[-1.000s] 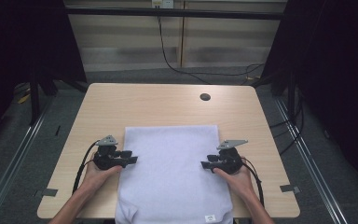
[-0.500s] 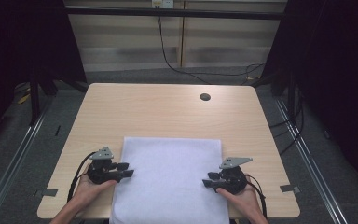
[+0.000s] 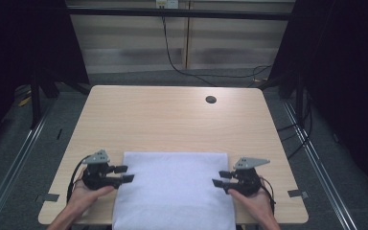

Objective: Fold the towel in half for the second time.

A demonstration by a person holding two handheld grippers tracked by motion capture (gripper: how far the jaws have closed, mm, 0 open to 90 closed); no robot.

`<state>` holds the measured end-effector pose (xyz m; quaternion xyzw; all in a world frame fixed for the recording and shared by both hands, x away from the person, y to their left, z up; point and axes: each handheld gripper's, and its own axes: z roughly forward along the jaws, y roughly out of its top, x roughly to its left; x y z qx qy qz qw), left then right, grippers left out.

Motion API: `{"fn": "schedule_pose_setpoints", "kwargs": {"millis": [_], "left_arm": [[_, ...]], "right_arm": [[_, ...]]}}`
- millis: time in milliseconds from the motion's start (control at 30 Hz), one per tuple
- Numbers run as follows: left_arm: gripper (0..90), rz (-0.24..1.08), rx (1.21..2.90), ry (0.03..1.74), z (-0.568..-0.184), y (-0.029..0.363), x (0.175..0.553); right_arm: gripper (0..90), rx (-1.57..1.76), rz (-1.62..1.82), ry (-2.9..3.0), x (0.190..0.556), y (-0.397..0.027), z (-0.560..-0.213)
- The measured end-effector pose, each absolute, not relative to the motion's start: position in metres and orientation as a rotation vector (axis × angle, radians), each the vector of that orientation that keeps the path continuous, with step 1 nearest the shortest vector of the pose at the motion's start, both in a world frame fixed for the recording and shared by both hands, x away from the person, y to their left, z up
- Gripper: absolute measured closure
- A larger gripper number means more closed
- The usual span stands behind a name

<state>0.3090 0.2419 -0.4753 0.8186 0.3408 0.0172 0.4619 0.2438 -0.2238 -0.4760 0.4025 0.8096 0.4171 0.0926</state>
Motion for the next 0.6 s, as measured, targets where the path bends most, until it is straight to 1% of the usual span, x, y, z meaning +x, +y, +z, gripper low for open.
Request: {"fn": "schedule_pose_setpoints", "kwargs": {"millis": [67,100,167,200,233,333,400,500,567,600], "left_arm": [[47.8,0.076,2.003,0.869,-0.471,0.245,0.323],[47.9,0.077,1.977,0.867,-0.471,0.246,0.328],[48.1,0.126,1.967,0.894,-0.473,0.247,0.338],[48.1,0.111,1.971,0.911,-0.475,0.247,0.344],[48.0,0.127,1.986,0.921,-0.477,0.246,0.349],[47.6,0.158,1.990,0.944,-0.484,0.243,0.360],[43.8,0.180,2.006,0.971,-0.489,0.243,0.363],[39.6,0.168,2.004,0.997,-0.496,0.244,0.368],[38.5,0.138,1.998,0.981,-0.498,0.243,0.369],[38.5,0.144,2.009,0.979,-0.499,0.242,0.369]], "right_arm": [[52.0,1.207,1.160,2.393,0.262,-0.228,-0.474],[51.8,1.212,1.164,2.391,0.270,-0.230,-0.474],[51.6,1.227,1.171,2.344,0.283,-0.234,-0.474],[51.2,1.238,1.189,2.333,0.290,-0.237,-0.474],[50.8,1.247,1.208,2.316,0.296,-0.239,-0.475],[46.5,1.283,1.187,2.329,0.312,-0.243,-0.480],[45.8,1.311,1.209,2.314,0.320,-0.246,-0.487],[45.5,1.345,1.178,2.322,0.326,-0.247,-0.497],[46.6,1.345,1.177,2.333,0.328,-0.247,-0.500],[47.8,1.349,1.185,2.336,0.328,-0.248,-0.501]]}}
